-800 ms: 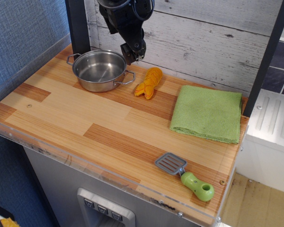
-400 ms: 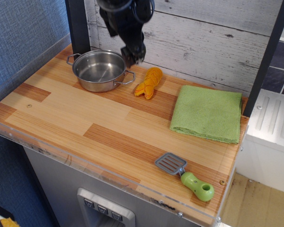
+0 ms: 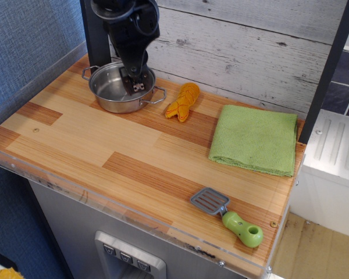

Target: Pick vessel and place it on the green cloth

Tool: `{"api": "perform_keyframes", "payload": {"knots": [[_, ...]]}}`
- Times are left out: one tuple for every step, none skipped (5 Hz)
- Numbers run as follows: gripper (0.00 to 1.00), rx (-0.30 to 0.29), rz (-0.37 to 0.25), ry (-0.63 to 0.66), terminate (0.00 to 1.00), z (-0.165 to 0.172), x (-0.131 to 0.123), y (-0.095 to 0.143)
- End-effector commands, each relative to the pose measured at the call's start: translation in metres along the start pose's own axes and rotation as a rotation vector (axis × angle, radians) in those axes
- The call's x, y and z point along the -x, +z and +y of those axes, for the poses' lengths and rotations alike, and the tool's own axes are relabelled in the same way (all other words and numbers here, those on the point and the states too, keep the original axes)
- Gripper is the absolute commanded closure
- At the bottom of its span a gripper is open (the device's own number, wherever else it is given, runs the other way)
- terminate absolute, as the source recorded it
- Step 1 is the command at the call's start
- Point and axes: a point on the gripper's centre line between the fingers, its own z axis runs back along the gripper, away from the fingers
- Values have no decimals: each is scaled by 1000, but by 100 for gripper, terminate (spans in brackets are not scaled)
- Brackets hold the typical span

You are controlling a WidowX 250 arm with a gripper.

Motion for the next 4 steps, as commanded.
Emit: {"api": "perform_keyframes", "payload": {"knots": [[0, -47, 50, -105, 0, 28, 21, -11], [0, -110, 81, -106, 0, 35, 29, -28], [0, -77, 118, -127, 0, 33, 34, -42], [0, -57, 144, -137, 0, 31, 39, -54]]}}
